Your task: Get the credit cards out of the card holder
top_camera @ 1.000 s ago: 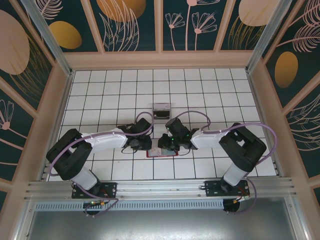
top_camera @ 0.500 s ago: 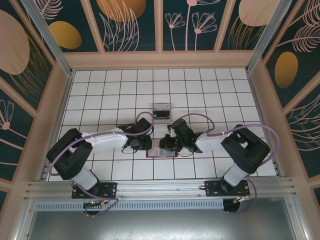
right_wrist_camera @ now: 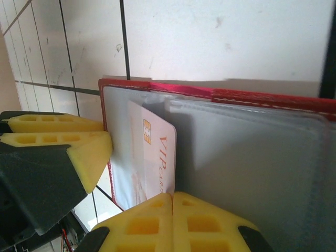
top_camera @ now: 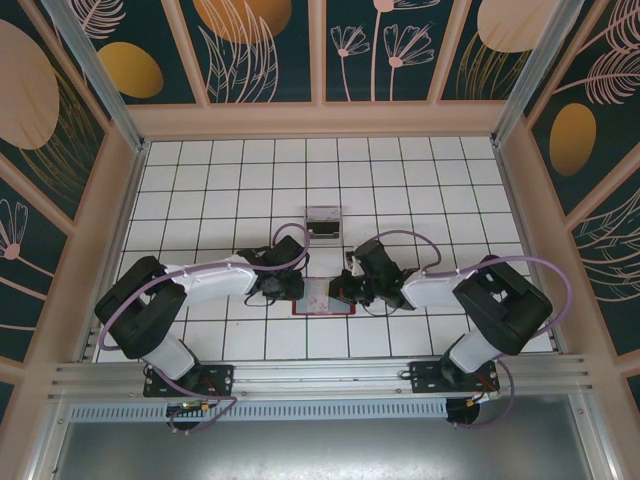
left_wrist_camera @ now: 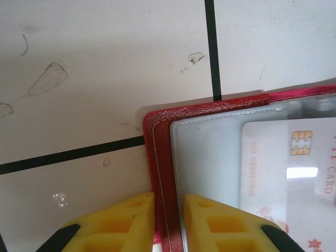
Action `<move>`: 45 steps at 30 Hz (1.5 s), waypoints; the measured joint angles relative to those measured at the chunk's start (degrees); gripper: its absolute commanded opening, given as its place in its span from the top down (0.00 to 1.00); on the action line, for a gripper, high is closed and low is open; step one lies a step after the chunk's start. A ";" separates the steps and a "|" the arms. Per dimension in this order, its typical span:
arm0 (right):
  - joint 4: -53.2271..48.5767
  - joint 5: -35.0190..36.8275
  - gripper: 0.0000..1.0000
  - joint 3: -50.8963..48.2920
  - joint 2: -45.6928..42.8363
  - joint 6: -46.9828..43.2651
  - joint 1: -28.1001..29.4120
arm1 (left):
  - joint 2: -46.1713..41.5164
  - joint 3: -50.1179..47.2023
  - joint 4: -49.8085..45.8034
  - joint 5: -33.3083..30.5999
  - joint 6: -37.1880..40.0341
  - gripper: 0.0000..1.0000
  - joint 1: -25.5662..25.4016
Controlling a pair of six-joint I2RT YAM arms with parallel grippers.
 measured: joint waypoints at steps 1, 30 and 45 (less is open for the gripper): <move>-0.13 0.00 0.99 -0.44 -0.61 -0.13 -0.31 | 0.04 0.07 -0.09 0.02 0.00 0.77 0.00; -19.15 6.78 1.00 4.63 -13.79 -11.34 -3.61 | -3.41 0.33 -0.55 -0.59 0.24 0.73 0.00; -32.87 22.08 1.00 20.98 -13.03 -50.58 -3.72 | -8.90 -0.98 1.14 -2.56 0.15 0.71 0.00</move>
